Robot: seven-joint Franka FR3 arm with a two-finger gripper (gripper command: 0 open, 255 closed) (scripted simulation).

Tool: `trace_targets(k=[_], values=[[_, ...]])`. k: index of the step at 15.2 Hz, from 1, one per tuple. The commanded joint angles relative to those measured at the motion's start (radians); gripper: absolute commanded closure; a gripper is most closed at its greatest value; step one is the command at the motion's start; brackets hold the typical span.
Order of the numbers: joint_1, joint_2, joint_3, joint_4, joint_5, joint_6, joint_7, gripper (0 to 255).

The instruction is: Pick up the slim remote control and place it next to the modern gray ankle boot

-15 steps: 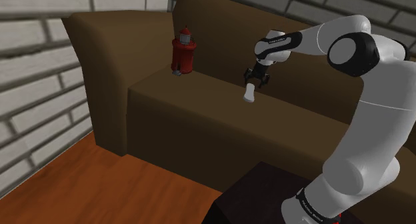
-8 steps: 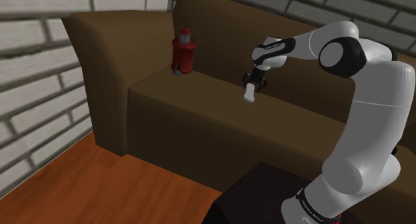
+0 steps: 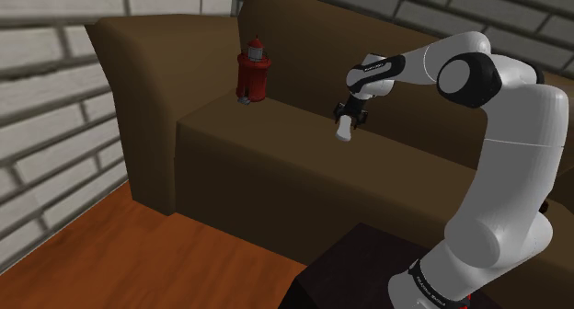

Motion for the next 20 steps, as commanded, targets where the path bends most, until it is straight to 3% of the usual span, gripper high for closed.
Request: trace_targets(k=[1, 2, 11, 20], values=[[0.0, 0.0, 0.0, 0.0, 0.0, 0.0, 0.0, 0], [0.0, 0.0, 0.0, 0.0, 0.0, 0.0, 0.0, 255], [0.0, 0.0, 0.0, 0.0, 0.0, 0.0, 0.0, 255], [0.003, -0.05, -0.005, 0.05, -0.009, -0.099, 0.003, 255]])
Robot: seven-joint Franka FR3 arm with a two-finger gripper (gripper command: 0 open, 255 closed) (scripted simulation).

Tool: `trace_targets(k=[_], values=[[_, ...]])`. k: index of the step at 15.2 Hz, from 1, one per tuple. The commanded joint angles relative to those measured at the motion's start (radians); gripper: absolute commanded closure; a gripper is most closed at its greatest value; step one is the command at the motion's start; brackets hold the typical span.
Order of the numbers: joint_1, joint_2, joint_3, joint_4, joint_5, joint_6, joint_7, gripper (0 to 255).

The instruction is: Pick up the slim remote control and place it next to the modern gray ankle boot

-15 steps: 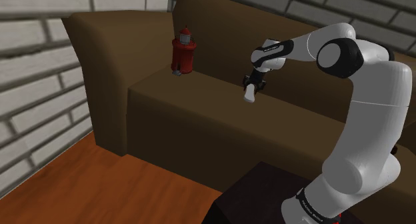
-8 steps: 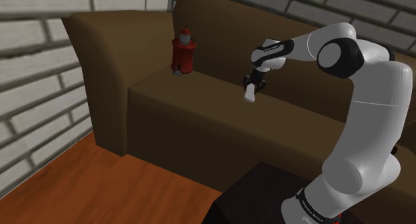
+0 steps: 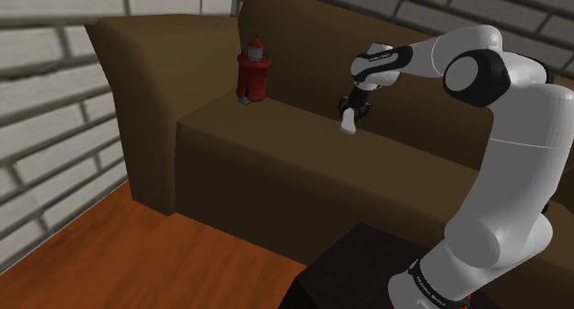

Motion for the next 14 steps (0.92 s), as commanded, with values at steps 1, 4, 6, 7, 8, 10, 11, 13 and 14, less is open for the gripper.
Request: trace_targets(k=[1, 4, 6, 7, 8, 10, 11, 13, 14], values=[[0.002, -0.012, -0.001, 0.01, -0.002, -0.023, 0.002, 255], [0.002, -0.025, -0.002, 0.032, -0.005, -0.057, 0.002, 255], [0.002, -0.033, -0.003, 0.048, -0.006, -0.081, 0.003, 255], [0.002, -0.036, -0.003, 0.057, -0.007, -0.093, 0.003, 255], [0.002, -0.04, -0.003, 0.065, -0.008, -0.105, 0.003, 255], [0.002, -0.046, -0.004, 0.083, -0.009, -0.129, 0.003, 255], [0.002, -0.049, -0.004, 0.093, -0.009, -0.141, 0.003, 255], [0.002, -0.054, -0.005, 0.113, -0.01, -0.166, 0.003, 255], [0.002, -0.056, -0.005, 0.123, -0.011, -0.178, 0.003, 255]])
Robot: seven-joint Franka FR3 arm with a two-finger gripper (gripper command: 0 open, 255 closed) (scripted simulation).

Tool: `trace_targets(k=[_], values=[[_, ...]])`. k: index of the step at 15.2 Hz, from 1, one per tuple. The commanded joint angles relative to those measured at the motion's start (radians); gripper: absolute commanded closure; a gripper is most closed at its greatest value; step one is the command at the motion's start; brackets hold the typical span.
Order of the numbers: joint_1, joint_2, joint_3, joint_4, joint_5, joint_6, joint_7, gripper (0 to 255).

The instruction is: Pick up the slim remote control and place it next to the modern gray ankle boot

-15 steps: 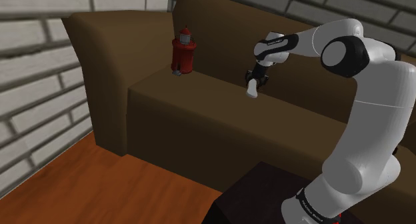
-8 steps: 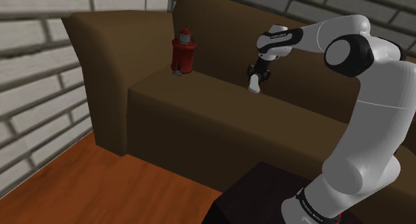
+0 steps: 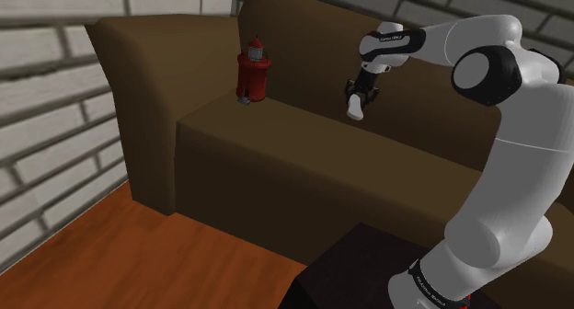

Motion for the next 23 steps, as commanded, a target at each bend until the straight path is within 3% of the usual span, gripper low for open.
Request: trace_targets(k=[1, 23], values=[[0.0, -0.005, -0.001, 0.019, -0.001, -0.024, 0.0, 255], [-0.014, 0.023, -0.004, 0.358, 0.004, -0.336, -0.007, 255]])
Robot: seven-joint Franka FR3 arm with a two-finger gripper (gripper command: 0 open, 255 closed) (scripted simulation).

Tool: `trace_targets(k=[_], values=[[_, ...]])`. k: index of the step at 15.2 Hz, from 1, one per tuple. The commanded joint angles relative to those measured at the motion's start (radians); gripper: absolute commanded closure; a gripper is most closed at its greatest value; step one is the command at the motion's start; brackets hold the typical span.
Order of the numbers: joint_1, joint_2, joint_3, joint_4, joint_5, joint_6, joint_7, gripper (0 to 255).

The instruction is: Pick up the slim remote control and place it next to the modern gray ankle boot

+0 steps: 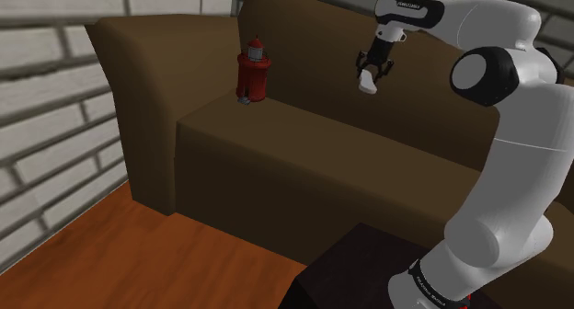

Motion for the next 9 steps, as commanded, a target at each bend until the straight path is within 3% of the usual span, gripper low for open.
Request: trace_targets(k=[1, 8, 9], values=[[-0.004, 0.015, 0.0, 0.051, 0.003, -0.036, -0.002, 255], [-0.018, 0.071, 0.0, 0.231, 0.013, -0.16, -0.006, 255], [-0.025, 0.032, -0.005, 0.169, 0.009, -0.137, -0.022, 255]])
